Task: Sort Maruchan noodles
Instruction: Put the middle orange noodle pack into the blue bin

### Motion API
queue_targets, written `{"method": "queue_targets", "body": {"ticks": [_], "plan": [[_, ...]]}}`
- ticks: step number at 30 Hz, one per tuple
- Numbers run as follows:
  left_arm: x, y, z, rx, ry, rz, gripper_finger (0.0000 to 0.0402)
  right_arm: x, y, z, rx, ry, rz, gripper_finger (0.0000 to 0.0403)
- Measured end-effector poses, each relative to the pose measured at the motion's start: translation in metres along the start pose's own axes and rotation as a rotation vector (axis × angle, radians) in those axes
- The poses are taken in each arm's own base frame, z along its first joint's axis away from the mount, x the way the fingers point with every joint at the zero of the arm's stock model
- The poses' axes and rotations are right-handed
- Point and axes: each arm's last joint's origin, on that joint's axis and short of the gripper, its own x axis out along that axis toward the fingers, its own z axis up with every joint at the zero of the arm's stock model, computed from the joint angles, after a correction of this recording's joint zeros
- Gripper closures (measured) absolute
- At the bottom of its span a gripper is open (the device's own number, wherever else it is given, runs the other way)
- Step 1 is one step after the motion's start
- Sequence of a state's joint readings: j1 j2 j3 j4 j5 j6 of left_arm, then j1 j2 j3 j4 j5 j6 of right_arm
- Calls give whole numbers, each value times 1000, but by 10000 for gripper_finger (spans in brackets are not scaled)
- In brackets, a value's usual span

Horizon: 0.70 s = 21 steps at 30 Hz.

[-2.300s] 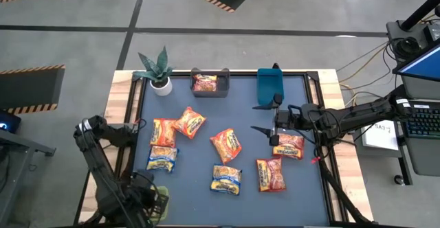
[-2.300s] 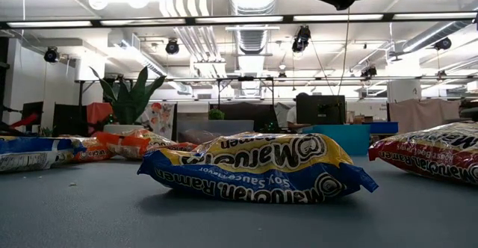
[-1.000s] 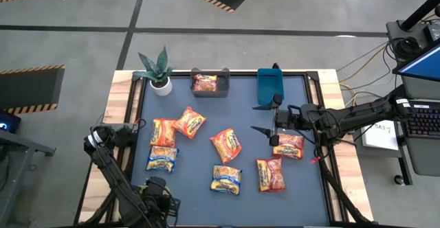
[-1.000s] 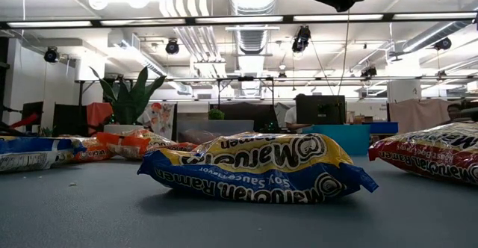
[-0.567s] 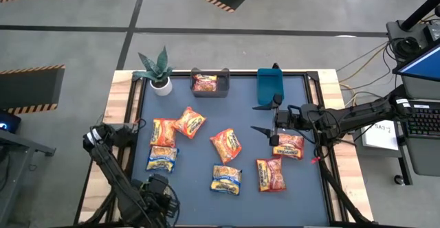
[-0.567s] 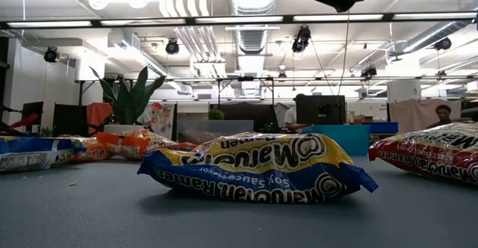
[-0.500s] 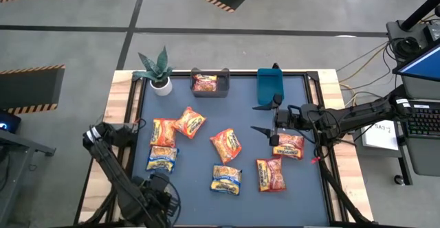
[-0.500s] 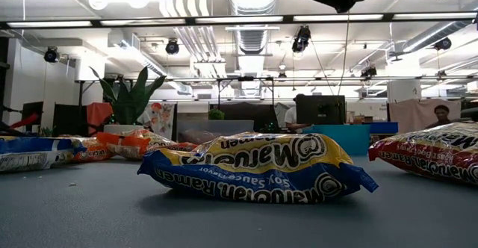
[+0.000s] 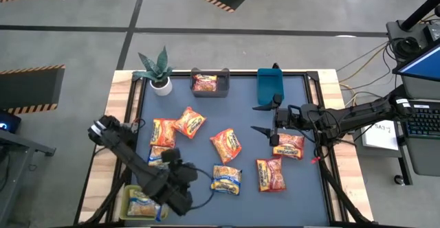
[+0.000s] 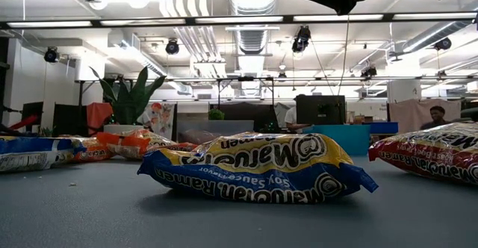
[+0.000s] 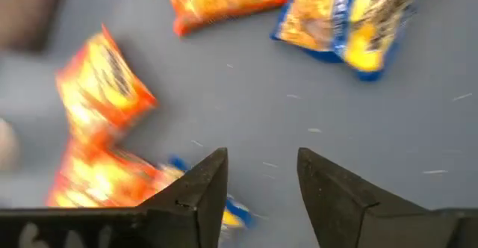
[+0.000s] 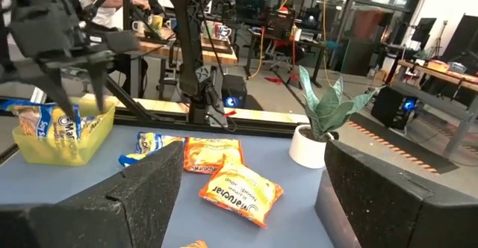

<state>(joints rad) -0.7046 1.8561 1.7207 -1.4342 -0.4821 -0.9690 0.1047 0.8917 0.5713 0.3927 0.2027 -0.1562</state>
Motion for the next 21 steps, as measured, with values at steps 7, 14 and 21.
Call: {"method": "queue_targets", "body": {"ticks": [7, 14, 21], "plan": [[4, 28, 4, 304, -229, 261, 311, 0, 0, 0, 7, 0, 0, 90], [14, 71, -14, 206, -278, 221, 358, 0, 0, 1, -21, -8, -10, 90], [62, 93, -13, 266, -413, -67, 396, 0, -2, 5, -66, -22, -33, 99]]}}
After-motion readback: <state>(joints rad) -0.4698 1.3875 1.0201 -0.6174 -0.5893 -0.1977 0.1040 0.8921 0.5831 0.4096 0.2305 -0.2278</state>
